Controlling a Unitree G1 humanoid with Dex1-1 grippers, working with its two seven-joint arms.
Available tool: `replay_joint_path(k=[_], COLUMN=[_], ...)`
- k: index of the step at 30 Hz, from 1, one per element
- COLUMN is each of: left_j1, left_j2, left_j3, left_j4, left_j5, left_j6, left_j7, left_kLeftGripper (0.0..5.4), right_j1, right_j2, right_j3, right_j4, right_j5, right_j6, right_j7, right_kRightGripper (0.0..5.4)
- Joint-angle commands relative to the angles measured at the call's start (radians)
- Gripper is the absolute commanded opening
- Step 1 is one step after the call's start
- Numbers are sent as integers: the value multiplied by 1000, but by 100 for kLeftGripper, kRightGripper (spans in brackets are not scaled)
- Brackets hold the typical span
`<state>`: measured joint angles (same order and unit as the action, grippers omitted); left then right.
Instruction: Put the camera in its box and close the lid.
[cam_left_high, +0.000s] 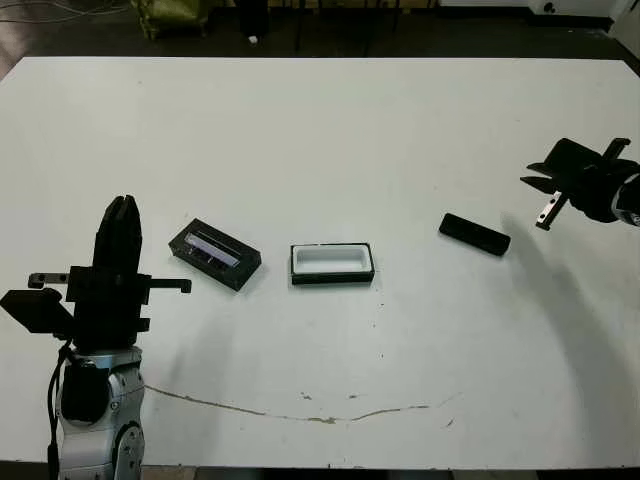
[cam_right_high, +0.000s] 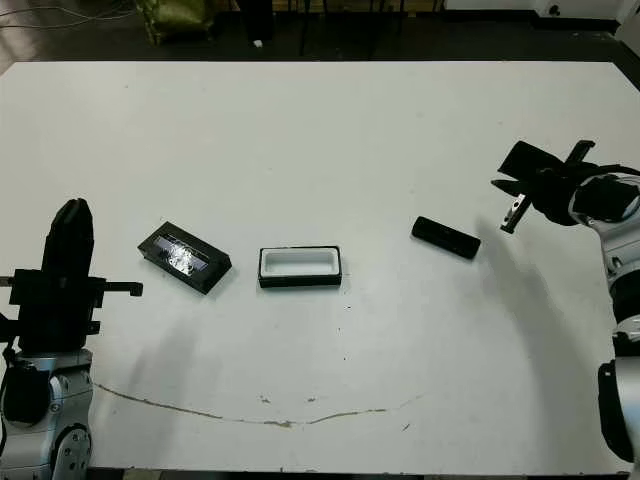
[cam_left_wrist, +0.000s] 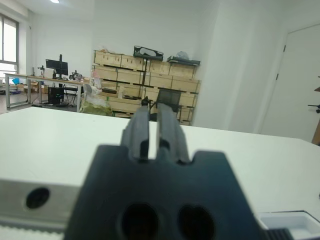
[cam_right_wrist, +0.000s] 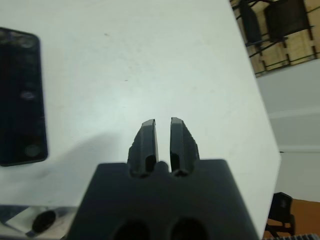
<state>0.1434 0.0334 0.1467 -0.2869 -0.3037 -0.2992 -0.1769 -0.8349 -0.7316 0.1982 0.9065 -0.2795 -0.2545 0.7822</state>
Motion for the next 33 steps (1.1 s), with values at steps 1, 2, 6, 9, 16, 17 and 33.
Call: replay_joint_path(k=[1, 2, 6, 9, 16, 17, 33], left_j1=[15, 12, 7, 13, 7, 6, 23], left_j2=[1, 3, 6, 3, 2, 3, 0], left_j3=[0, 1, 6, 5, 6, 6, 2], left_j4=[11, 20, 33, 17, 35, 36, -7], left_j5=[-11, -15, -11, -8, -13, -12, -2], left_j6=[19, 11, -2, 12, -3, -4, 44], left_j7=[-4, -13, -21, -12, -20, -20, 16], left_kLeftGripper=[1, 1, 1, 1, 1, 1, 1], right_j1=[12, 14, 18, 20, 29, 31, 82], right_j2=[-4, -4, -1, -1, -8, -10, 5], right_j3=[4, 5, 9, 13, 35, 41, 38], right_j4=[-11, -16, -31, -30, -74, -78, -69], right_j5=[8, 11, 17, 19, 4, 2, 22], right_j6=[45, 54, 87, 82, 121, 115, 102], right_j7=[48, 62, 113, 143, 207, 218, 243], right_kRightGripper=[0, 0, 0, 0, 0, 0, 0])
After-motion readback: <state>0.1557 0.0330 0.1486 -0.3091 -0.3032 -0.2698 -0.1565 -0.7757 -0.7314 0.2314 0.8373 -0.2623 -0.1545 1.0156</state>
